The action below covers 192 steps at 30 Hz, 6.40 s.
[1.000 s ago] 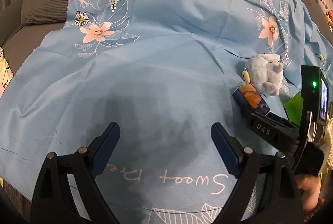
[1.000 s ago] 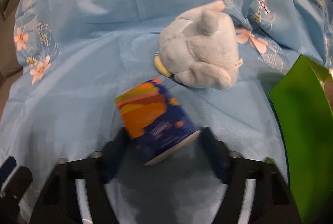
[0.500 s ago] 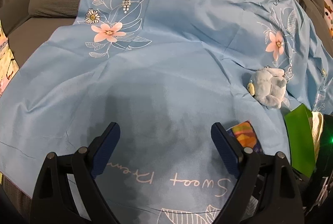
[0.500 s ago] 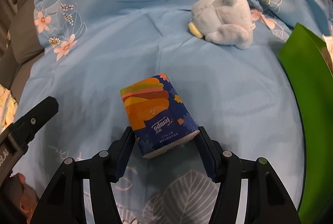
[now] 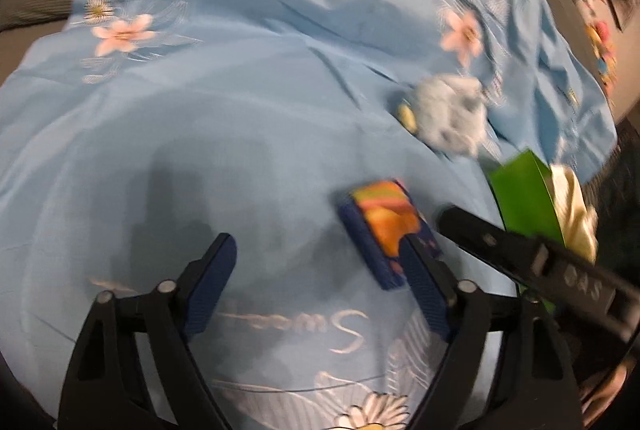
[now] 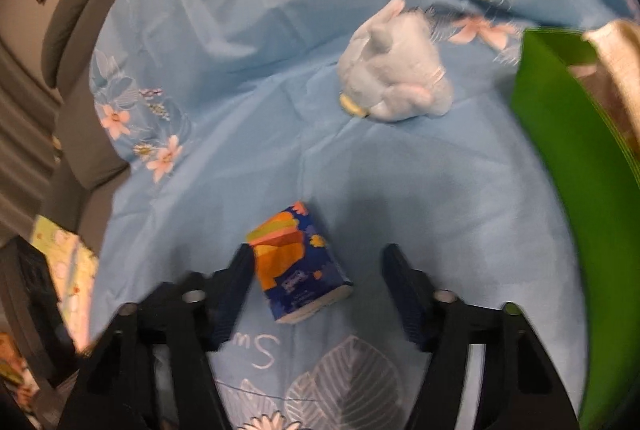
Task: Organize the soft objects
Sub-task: 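Grasp the Tempo tissue pack with the right gripper and lift it, then carry the Tempo pack into the green box and release it, then move the right gripper to the grey plush bunny and grasp it, then lift the grey bunny with the right gripper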
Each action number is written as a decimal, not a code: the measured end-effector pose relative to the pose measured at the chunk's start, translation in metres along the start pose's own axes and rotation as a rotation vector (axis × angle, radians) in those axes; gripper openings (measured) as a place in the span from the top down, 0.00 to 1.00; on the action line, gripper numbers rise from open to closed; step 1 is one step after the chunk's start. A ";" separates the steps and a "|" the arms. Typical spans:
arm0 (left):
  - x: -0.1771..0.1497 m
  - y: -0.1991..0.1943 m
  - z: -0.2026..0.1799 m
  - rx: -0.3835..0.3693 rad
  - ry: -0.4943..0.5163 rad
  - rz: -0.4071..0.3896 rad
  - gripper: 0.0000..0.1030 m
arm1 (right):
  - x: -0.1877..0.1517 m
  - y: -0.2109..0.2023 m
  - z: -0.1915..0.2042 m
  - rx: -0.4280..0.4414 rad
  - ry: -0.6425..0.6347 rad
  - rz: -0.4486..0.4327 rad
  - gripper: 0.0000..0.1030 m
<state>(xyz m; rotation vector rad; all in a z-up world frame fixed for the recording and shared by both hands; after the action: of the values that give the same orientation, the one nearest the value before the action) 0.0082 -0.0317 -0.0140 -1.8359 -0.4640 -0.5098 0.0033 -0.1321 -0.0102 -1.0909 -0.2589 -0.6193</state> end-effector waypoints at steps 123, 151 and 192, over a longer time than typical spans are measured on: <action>0.029 -0.011 0.024 0.062 0.000 -0.024 0.24 | 0.081 -0.098 -0.025 -0.188 0.001 -0.355 0.10; 0.036 -0.005 0.019 -0.031 -0.019 0.019 0.21 | 0.078 0.002 -0.019 -0.100 0.141 -0.048 0.44; -0.052 -0.010 -0.094 -0.344 0.252 0.200 0.36 | -0.059 -0.039 -0.020 0.034 0.239 0.143 0.30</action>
<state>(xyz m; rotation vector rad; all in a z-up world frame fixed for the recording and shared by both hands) -0.0520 -0.1216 -0.0079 -2.0818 -0.0191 -0.7039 -0.0692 -0.1417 -0.0192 -0.9830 0.0158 -0.6083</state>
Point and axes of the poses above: each gripper's, at about its wrist camera, not at the fingertips, and y roughly the way its jaws point, z to its left, x to its top, the point moved 10 cm from there along y, roughly the way its jaws point, and after that the axes turned 6 degrees about y, right-handed, at the moved point
